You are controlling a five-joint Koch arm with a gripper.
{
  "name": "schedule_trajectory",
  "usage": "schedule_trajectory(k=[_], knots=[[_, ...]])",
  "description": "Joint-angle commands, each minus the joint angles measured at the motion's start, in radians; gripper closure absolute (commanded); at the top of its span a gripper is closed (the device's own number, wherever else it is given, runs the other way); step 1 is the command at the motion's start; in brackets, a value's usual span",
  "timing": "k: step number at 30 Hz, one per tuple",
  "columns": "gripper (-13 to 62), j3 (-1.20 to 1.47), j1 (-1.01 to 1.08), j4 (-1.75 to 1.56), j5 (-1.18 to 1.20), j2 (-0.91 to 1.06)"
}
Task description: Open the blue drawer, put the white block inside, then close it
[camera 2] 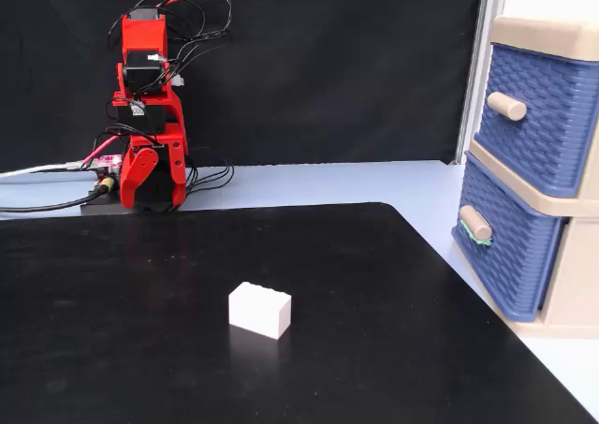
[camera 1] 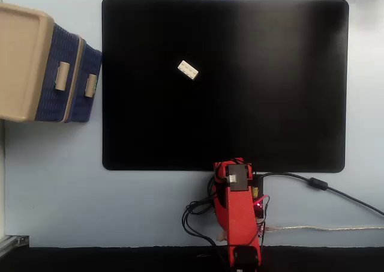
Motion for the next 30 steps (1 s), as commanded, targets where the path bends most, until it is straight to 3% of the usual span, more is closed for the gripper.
schedule_trajectory(k=[1,11,17,20,23,25,30], knots=[[14.9,0.012,0.006,0.150,-0.005,0.086],[15.3,-0.025,0.009,0.156,-0.002,0.086],[15.8,-0.571,-0.041,0.219,0.083,0.072],[15.8,-0.699,-0.316,0.135,0.394,0.029],[15.7,-0.684,-0.727,-0.156,0.851,-0.121],[15.8,-0.663,-0.871,-0.373,1.011,-0.222],[15.8,-0.449,-0.934,-1.275,1.207,-0.425]])
